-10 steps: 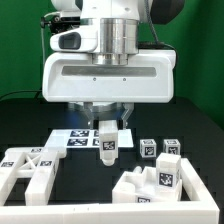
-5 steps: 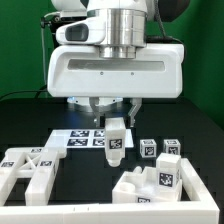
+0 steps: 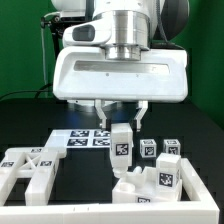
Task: Assemble chair
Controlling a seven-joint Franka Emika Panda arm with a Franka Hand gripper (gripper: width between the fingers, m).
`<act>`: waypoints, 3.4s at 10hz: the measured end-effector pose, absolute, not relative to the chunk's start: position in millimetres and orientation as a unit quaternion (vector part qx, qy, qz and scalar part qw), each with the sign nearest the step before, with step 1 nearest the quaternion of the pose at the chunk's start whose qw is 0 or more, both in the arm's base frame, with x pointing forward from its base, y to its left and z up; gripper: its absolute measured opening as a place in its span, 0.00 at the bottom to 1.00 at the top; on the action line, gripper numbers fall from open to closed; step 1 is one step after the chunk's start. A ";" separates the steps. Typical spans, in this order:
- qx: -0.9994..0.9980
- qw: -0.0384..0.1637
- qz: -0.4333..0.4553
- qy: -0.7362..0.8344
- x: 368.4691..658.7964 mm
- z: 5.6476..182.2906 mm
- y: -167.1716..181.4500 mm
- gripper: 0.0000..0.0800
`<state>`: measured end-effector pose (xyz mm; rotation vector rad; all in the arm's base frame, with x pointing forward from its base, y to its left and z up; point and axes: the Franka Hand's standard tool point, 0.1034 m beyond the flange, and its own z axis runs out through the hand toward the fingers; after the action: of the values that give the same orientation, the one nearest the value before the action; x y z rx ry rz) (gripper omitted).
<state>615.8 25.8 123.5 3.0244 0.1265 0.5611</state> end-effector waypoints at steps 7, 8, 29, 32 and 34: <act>0.982 0.037 0.176 0.054 622.9 108.2 30.8 0.36; 0.982 0.037 0.175 0.054 622.8 107.8 30.7 0.36; 0.983 0.037 0.168 0.065 621.3 113.7 27.9 0.81; 0.991 0.033 0.112 0.063 610.8 105.1 28.0 0.81; 0.997 0.028 0.045 0.057 606.5 99.5 26.2 0.81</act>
Offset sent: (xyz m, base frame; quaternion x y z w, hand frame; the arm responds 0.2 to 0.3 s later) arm 0.0114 0.0019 -0.0050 -0.0176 -0.0062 -0.0305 0.9994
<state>606.5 26.2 99.5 3.0777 0.1772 0.1379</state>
